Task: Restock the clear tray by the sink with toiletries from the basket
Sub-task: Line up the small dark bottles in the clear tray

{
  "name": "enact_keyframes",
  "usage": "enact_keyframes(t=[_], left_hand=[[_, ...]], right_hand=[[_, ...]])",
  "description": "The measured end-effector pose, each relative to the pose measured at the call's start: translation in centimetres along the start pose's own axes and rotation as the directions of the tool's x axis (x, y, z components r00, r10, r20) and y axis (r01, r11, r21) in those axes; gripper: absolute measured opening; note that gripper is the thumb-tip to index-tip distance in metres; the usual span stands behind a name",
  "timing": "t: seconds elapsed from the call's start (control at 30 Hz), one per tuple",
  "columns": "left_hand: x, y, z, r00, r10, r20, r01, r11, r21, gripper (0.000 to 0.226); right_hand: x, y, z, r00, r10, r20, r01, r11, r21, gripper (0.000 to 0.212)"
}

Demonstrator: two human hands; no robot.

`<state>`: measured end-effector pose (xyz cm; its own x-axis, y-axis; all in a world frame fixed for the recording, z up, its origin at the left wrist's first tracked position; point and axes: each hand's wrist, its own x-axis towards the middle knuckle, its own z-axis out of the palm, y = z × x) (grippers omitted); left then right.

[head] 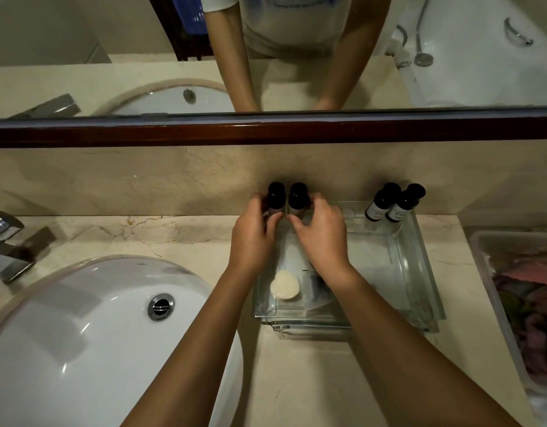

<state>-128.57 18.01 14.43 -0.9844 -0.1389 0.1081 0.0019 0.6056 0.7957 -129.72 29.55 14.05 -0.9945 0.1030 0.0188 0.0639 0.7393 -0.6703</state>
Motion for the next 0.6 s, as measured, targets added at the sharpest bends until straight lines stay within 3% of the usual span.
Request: enact_keyframes(t=[0.17,0.4,0.6], left_hand=[[-0.05,-0.46,-0.25,0.999,0.029,0.029,-0.030,0.998,0.061,0.028],[-0.24,-0.76,0.02,0.999,0.026,0.019,-0.026,1.000,0.004,0.046],[0.39,-0.83,0.48,1.000,-0.004,-0.029,0.006,0.997,0.078,0.035]], right_hand=[[-0.18,-0.09,0.06,1.000,0.003,-0.015,-0.003,1.000,0.015,0.034],[-0.40,-0.44,-0.08,1.000,0.014,-0.026,-0.013,1.000,0.019,0.034],[-0.49,-0.72,-0.22,0.999,0.021,-0.038,-0.021,1.000,0.005,0.034]])
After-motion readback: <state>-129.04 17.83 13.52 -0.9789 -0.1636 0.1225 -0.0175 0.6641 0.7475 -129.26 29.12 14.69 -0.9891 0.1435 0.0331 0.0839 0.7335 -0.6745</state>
